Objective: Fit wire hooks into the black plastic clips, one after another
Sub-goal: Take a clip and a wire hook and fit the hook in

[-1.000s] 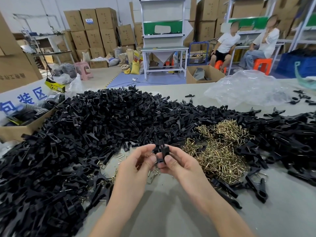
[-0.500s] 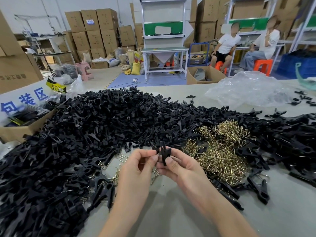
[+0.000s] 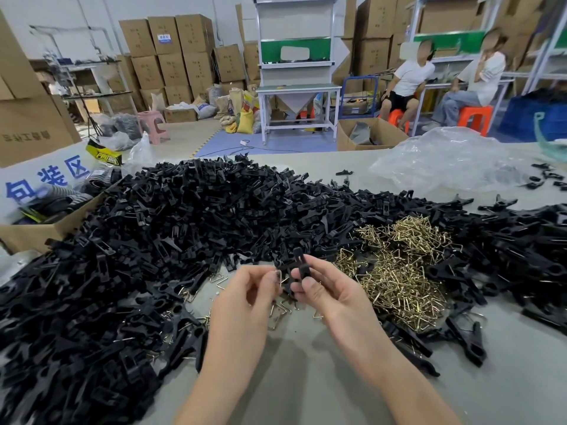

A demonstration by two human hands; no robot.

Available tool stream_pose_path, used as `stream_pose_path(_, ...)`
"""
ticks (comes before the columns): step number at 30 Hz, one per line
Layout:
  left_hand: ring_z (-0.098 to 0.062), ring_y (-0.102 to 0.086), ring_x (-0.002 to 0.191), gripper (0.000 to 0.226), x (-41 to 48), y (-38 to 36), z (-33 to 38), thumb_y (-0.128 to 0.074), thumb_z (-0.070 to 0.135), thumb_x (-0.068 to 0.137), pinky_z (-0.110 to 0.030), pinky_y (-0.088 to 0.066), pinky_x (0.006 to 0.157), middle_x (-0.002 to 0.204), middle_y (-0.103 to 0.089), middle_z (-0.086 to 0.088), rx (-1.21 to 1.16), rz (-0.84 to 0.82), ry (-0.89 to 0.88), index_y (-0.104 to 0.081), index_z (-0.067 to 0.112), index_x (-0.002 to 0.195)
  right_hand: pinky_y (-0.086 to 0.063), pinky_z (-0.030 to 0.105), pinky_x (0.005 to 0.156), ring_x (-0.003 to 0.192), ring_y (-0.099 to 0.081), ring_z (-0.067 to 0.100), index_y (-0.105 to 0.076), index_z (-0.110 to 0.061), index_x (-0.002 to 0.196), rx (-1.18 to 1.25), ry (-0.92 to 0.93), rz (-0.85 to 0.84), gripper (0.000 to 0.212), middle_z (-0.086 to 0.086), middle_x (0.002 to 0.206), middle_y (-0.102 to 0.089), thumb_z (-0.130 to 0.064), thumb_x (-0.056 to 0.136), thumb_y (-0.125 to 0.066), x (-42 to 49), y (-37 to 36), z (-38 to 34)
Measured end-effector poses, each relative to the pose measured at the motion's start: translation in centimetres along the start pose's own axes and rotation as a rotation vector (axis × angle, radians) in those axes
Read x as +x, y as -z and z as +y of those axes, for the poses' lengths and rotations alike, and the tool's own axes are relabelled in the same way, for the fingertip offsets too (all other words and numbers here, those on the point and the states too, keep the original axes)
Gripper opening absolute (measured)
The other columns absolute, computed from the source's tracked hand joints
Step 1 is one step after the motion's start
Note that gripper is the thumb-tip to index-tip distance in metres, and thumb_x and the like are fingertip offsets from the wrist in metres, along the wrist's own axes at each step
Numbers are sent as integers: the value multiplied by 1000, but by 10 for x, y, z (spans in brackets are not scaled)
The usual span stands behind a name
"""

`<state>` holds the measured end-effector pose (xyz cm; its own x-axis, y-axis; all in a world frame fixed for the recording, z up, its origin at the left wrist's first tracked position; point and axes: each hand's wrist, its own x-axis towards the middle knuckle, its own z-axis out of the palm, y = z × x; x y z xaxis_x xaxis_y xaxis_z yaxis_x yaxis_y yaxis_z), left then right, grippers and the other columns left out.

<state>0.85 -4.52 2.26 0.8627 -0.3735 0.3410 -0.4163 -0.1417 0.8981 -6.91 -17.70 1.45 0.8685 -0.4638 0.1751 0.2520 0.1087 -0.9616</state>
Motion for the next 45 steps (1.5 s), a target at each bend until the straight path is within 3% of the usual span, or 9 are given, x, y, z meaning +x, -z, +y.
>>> stream_pose_path(4, -12, -74, 87, 13, 8, 7, 5, -68, 24, 93, -20, -56, 70, 90, -78, 0, -375, 30, 228, -71, 12, 98, -48, 10, 89, 106, -67, -1, -66, -37, 121, -275, 87, 28, 42, -21, 113, -72, -4, 95, -66, -1, 0, 0)
stream_pose_path(6, -10, -72, 79, 22, 9, 8, 4, -73, 31, 82, -21, -56, 68, 90, -77, 0, -552, 11, 326, -73, 11, 92, -46, 8, 90, 108, -64, -5, -64, -47, 120, -372, 108, 36, 45, -27, 114, -68, -10, 95, -68, -2, -1, 3)
stream_pose_path(9, -9, -61, 65, 16, 9, 6, 5, -76, 33, 70, -26, -50, 66, 80, -69, -2, -699, -43, 419, -76, 18, 78, -45, 6, 89, 108, -63, -7, -64, -52, 114, -429, 132, 51, 45, -33, 113, -65, -14, 92, -73, -4, -4, 6)
stream_pose_path(15, -9, -59, 65, 24, 5, -1, 9, -74, 31, 71, -23, -52, 62, 81, -67, -6, -675, -67, 472, -70, 13, 86, -46, 7, 85, 102, -65, -4, -62, -58, 109, -522, 235, 68, 53, -30, 109, -66, -12, 89, -76, -7, -5, 5)
stream_pose_path(20, -9, -59, 63, 10, 3, -3, 8, -67, 18, 91, -27, -51, 65, 82, -66, -7, -663, -44, 470, -66, 9, 94, -46, 7, 85, 101, -64, -3, -62, -57, 106, -607, 302, 76, 51, -26, 110, -64, -13, 88, -77, -7, -5, 5)
stream_pose_path(28, -10, -59, 61, 7, 3, -4, 8, -65, 17, 94, -30, -50, 68, 80, -66, -8, -671, -14, 453, -64, 10, 94, -46, 9, 85, 101, -64, 3, -61, -56, 108, -628, 340, 97, 49, -24, 109, -63, -15, 87, -78, -4, -4, 9)
stream_pose_path(37, -12, -60, 64, 8, 2, -4, 5, -66, 19, 93, -31, -50, 67, 78, -66, -7, -650, -47, 436, -65, 11, 93, -44, 6, 84, 100, -62, -2, -68, -37, 118, -675, 359, 92, 38, -23, 109, -61, -15, 88, -77, -6, 0, 9)
stream_pose_path(45, -8, -63, 69, 7, 0, -5, 5, -69, 22, 91, -29, -54, 72, 82, -70, 0, -557, 6, 376, -68, 19, 85, -42, 4, 84, 99, -62, -6, -68, -35, 119, -674, 374, 86, 38, -23, 108, -61, -14, 88, -77, -6, -2, 7)
